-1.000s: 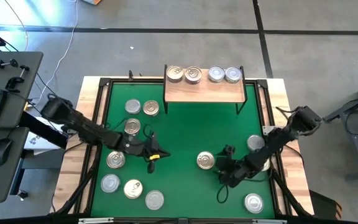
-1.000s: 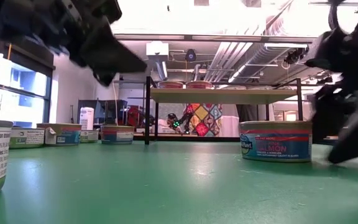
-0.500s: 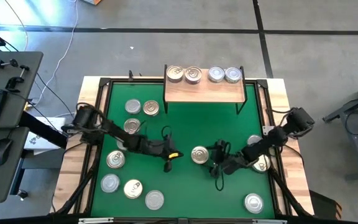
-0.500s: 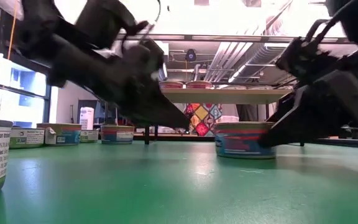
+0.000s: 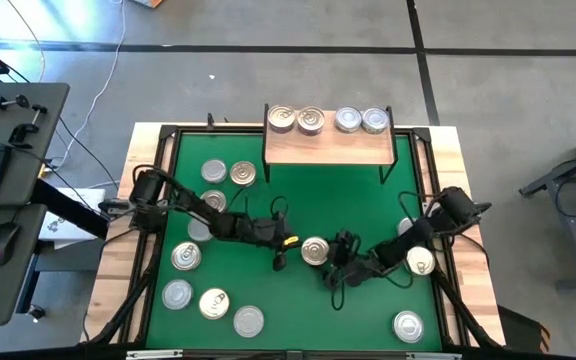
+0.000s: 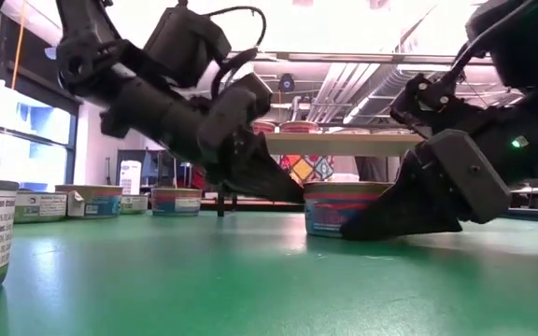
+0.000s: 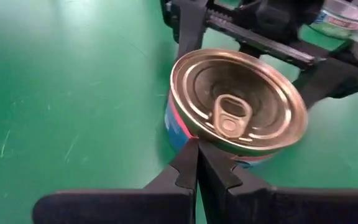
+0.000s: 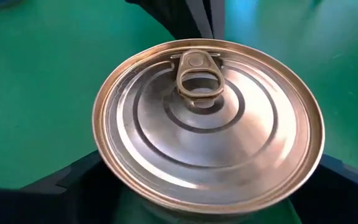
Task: Stack canned seafood by type on shelf
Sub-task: Put the blue pink tuna can on the shelf aligned with the top left blue pink tuna can
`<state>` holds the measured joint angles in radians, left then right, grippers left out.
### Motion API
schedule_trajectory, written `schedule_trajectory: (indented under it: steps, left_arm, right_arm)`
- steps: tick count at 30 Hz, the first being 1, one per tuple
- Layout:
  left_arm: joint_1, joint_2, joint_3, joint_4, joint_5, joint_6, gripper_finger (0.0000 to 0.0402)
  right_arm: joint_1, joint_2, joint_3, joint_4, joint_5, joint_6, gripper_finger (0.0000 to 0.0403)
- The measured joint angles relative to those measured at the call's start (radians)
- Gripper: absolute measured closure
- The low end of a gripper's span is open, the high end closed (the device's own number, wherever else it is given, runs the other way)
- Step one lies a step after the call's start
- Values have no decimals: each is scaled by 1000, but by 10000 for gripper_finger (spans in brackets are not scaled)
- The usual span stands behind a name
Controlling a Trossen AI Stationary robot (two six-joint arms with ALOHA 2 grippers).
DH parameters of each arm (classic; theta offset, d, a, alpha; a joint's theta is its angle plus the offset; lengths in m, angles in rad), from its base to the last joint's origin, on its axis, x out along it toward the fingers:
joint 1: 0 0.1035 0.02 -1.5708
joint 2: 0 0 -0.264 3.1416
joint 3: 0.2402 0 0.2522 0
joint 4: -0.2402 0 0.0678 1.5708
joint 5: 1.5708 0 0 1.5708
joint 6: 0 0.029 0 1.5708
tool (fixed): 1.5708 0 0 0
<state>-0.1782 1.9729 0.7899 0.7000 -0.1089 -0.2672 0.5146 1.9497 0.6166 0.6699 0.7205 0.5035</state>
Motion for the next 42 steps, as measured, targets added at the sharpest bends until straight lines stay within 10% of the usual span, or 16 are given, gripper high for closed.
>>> schedule_trajectory:
  steps: [14, 22, 32, 42]
  left_arm:
    - [-144, -473, -11, -721, -409, -53, 402]
    - [-70, -769, 32, -782, -501, 159, 402]
    - [349, -756, 183, -830, -132, 390, 402]
    - [594, -607, 207, -793, 82, 391, 402]
  right_arm:
    - [-32, -330, 91, -300, 129, -154, 51]
    - [-411, -463, 197, -350, -168, -471, 51]
    - [-785, -279, 439, -361, -553, -505, 51]
    - [-831, -144, 581, -471, -588, -511, 25]
